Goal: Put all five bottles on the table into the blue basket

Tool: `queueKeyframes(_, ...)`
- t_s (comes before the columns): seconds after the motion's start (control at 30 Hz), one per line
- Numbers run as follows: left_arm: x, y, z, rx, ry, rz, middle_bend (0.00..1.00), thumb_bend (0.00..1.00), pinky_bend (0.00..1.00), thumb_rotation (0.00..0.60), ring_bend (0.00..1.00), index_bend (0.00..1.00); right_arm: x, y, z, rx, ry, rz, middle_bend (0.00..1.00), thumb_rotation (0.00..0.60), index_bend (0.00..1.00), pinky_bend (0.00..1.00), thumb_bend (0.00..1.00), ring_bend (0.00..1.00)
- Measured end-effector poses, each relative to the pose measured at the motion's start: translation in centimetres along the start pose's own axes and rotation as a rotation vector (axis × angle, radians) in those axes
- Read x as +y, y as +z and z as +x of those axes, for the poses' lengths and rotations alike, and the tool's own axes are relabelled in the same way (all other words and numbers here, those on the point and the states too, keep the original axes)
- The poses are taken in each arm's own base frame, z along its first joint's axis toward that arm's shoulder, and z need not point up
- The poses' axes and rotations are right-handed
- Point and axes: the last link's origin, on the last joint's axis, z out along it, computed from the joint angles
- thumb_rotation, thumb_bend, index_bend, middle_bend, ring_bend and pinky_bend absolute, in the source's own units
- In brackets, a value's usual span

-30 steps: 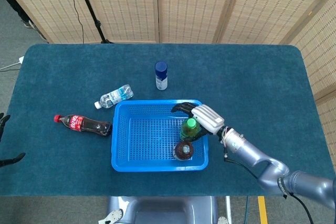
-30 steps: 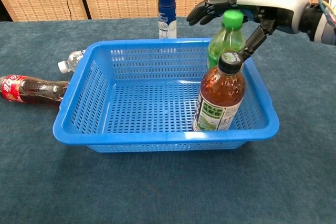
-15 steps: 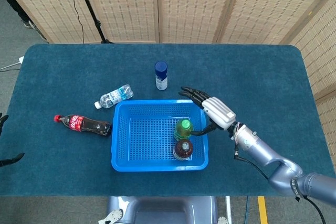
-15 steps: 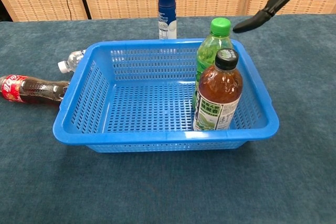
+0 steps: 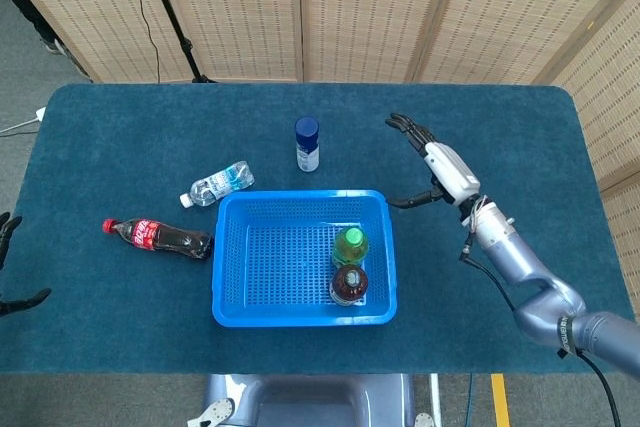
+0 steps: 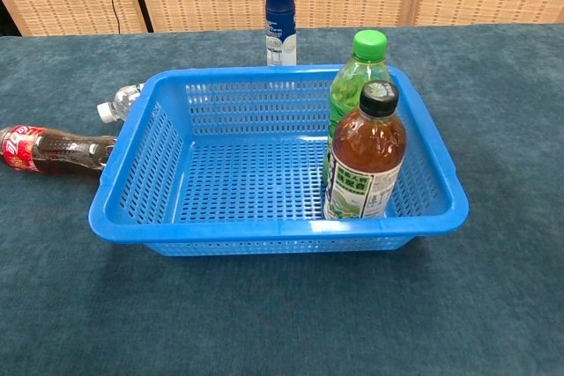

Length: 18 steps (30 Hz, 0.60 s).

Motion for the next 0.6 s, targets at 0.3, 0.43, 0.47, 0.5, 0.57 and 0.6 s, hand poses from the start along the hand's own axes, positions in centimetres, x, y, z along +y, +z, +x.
queueKeyframes(0.3,0.1,-0.2,0.1,0.009,-0.004,-0.004,0.0,0.02,0.0,0.6,0.0,0.0,1.4,3.9,-0.5,0.001,0.037,-0.073,0.0,0.6,0.0,0.0,0.0,0.0)
queueKeyframes(0.43,-0.1,-0.2,0.1,0.016,-0.004,0.01,0.0,0.02,0.0,0.6,0.0,0.0,1.8,6.3,-1.2,0.0,0.058,-0.107,0.0,0.6,0.0,0.0,0.0,0.0)
queueKeyframes(0.47,-0.2,-0.1,0.1,0.016,-0.002,0.016,0.0,0.02,0.0,0.6,0.0,0.0,1.9,6.9,-1.4,-0.001,0.059,-0.117,0.0,0.6,0.0,0.0,0.0,0.0)
queueKeyframes(0.5,-0.2,-0.1,0.0,0.016,0.001,0.019,0.0,0.02,0.0,0.6,0.0,0.0,2.0,7.5,-1.6,-0.001,0.061,-0.126,0.0,0.6,0.0,0.0,0.0,0.0)
queueKeyframes(0.57,-0.2,0.1,-0.1,0.012,0.004,0.026,0.0,0.02,0.0,0.6,0.0,0.0,2.2,8.9,-2.2,-0.003,0.065,-0.148,0.0,0.6,0.0,0.0,0.0,0.0)
queueKeyframes(0.6,-0.2,0.2,-0.1,0.011,0.005,0.029,0.0,0.02,0.0,0.6,0.0,0.0,2.3,9.4,-2.5,-0.005,0.068,-0.157,0.0,0.6,0.0,0.0,0.0,0.0)
